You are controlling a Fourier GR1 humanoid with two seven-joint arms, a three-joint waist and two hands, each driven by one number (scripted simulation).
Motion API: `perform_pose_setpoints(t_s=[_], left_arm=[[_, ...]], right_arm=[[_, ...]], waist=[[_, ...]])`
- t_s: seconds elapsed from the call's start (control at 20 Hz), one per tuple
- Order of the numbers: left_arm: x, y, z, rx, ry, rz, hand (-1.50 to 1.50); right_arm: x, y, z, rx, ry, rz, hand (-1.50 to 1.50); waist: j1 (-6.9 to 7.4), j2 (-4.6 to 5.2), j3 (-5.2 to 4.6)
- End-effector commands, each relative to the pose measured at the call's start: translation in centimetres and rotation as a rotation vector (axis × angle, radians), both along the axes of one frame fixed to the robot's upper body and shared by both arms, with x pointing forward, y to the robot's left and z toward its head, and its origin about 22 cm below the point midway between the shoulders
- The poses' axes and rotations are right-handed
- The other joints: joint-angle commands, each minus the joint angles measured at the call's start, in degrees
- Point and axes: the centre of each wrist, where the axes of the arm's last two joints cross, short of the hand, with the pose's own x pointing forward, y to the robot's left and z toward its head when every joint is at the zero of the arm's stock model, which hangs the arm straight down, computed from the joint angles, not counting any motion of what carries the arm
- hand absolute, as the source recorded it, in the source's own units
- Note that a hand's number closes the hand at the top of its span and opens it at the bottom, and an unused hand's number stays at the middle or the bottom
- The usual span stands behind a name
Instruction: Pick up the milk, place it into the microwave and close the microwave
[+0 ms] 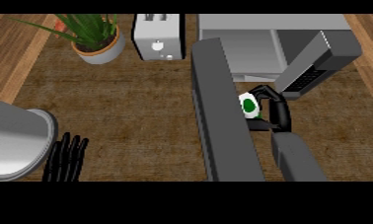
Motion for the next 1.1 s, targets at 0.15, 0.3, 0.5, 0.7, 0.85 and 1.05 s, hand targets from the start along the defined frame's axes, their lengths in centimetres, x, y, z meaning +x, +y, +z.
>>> perform_pose_setpoints(t_s=[0.15,0.3,0.5,0.7,0.85,1.05], left_arm=[[-0.7,-0.5,0.4,-0.010,-0.003,0.005,-1.50],[-0.5,-1.4,-1.5,-0.012,-0.010,-0.003,-1.50],[0.3,1.2,-0.2,-0.002,-0.003,0.003,-1.50],[-0.3,2.3,-0.1,-0.018,-0.006,-0.011,-1.50],[1.2,1.3,-0.9,-0.029,-0.013,-0.047,-1.50],[1.3,1.3,0.1,-0.017,-0.015,-0.047,-1.50]], right_arm=[[3.2,1.6,4.3,-0.030,-0.013,-0.073,1.50],[5.5,1.8,6.0,-0.084,0.009,-0.085,1.50],[7.6,2.3,7.5,-0.144,0.036,-0.115,1.50],[8.7,0.4,8.6,-0.292,0.046,-0.168,1.50],[9.3,1.8,8.4,-0.335,0.055,-0.214,1.50],[10.3,0.5,9.8,-0.391,0.071,-0.263,1.50]], waist=[[0.21,0.02,0.01],[0.49,0.17,0.01],[1.05,0.40,0.05],[1.56,0.57,0.05],[2.62,1.16,0.10],[3.56,1.45,0.16]])
